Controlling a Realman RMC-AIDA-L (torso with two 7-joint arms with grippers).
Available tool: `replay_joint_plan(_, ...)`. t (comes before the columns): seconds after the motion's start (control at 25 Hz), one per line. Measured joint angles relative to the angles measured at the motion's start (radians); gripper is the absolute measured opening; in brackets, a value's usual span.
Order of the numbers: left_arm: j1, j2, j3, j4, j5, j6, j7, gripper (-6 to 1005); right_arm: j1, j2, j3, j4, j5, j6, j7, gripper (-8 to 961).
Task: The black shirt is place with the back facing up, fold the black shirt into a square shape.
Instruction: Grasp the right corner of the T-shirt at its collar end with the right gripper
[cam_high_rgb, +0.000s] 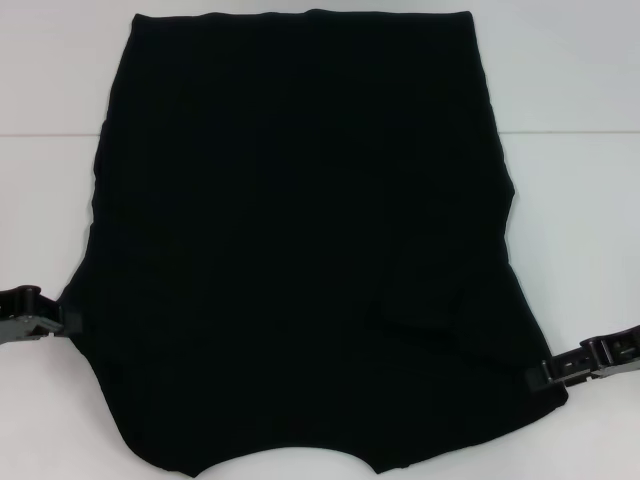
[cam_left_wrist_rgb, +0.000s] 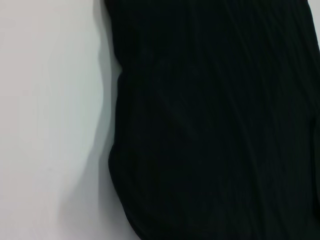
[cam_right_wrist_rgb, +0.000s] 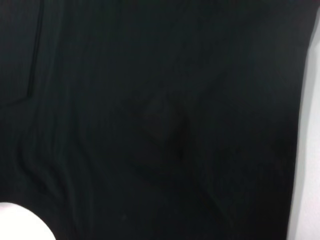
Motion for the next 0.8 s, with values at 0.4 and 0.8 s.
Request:
replay_joint_plan(0.4, 0.0, 0.003, -0.004, -0.003, -0.003, -0.003, 0.0, 68, 0.016, 0.028, 0.001, 0.006, -0.022, 0.006, -0.006, 770)
replay_joint_plan(0.8, 0.0, 0.002, -0.003, -0.003, -0.005, -0.012, 0.0, 73, 0.027, 0.042, 0.005, 0.007, 0.008, -0.006, 0.0, 739)
